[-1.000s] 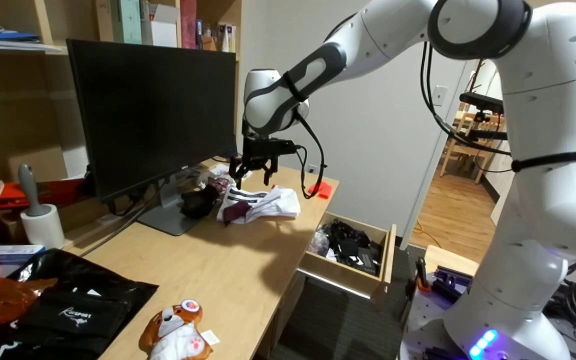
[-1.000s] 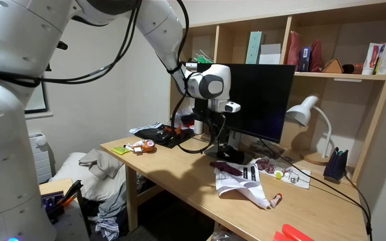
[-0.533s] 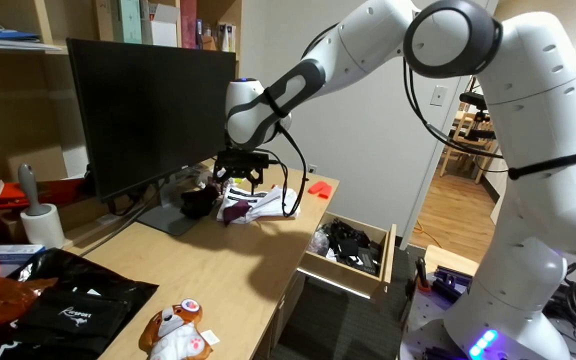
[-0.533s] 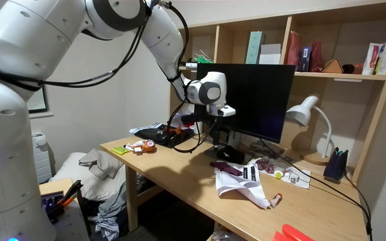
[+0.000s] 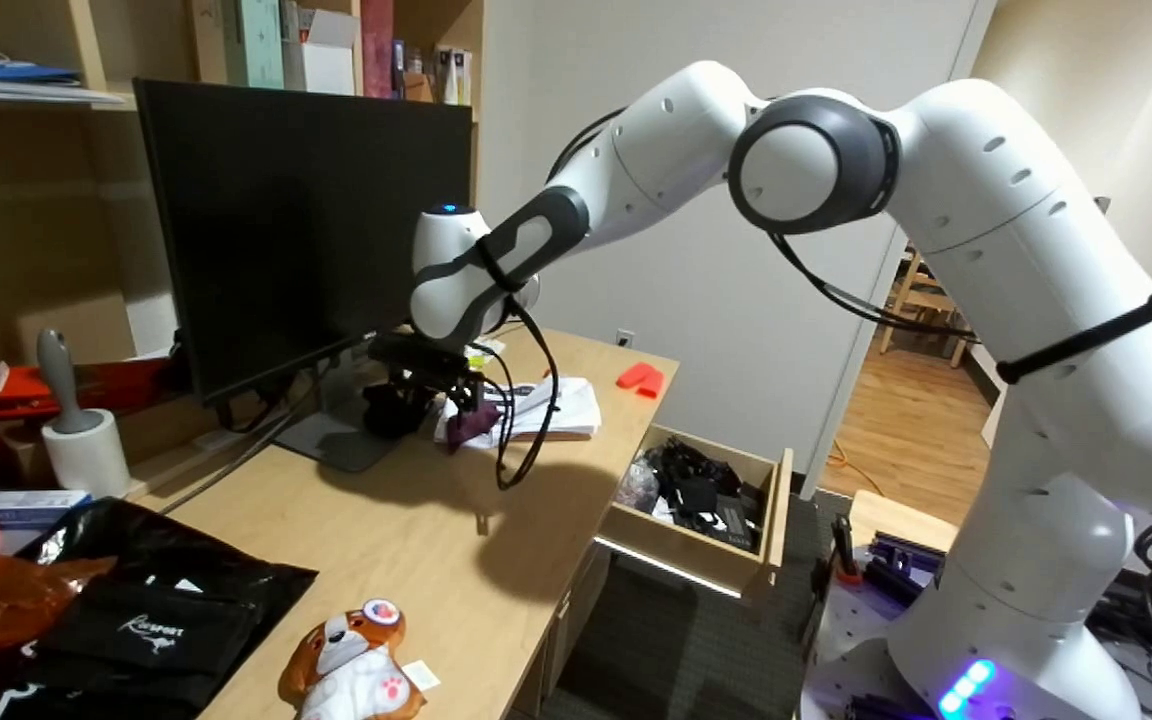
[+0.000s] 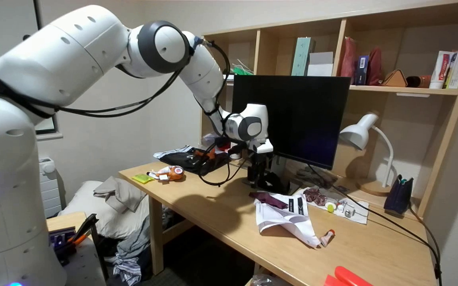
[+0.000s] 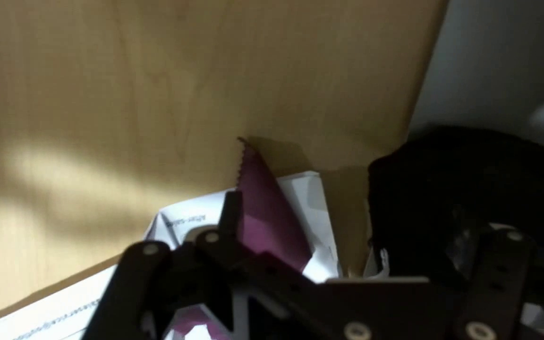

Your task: Pick up the black object and put it in the open drawer.

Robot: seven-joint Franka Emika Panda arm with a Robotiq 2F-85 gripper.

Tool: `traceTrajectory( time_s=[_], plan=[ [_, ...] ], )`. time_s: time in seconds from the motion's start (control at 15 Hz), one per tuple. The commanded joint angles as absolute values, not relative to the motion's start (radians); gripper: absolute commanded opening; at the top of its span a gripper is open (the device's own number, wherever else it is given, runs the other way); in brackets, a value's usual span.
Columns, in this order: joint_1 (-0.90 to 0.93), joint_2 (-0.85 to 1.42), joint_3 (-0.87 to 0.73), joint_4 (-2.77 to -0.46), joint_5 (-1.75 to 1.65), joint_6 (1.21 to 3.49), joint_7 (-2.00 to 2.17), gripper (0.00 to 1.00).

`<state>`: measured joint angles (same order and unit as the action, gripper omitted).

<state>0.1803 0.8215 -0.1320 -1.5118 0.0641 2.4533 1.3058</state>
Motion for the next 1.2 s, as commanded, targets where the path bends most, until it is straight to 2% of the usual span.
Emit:
traceTrajectory(
  time_s=[0.0,0.33,0.6,0.67,0.73,1.13],
  plan=[
    [0.187,0.89,-0.143,-1.432,0.105,2.529,1.454,1.0],
    [0.197,0.947,-0.167,-1.386,0.083,2.695,1.539,1.0],
    [0.206,0.966,-0.187,-1.367,0.073,2.704,1.542,1.0],
    [0.209,0.97,-0.192,-1.364,0.073,2.708,1.549,0.75],
    [0.205,0.969,-0.188,-1.361,0.073,2.689,1.536,0.74],
    [0.203,0.967,-0.182,-1.359,0.079,2.674,1.529,0.34]
  ],
)
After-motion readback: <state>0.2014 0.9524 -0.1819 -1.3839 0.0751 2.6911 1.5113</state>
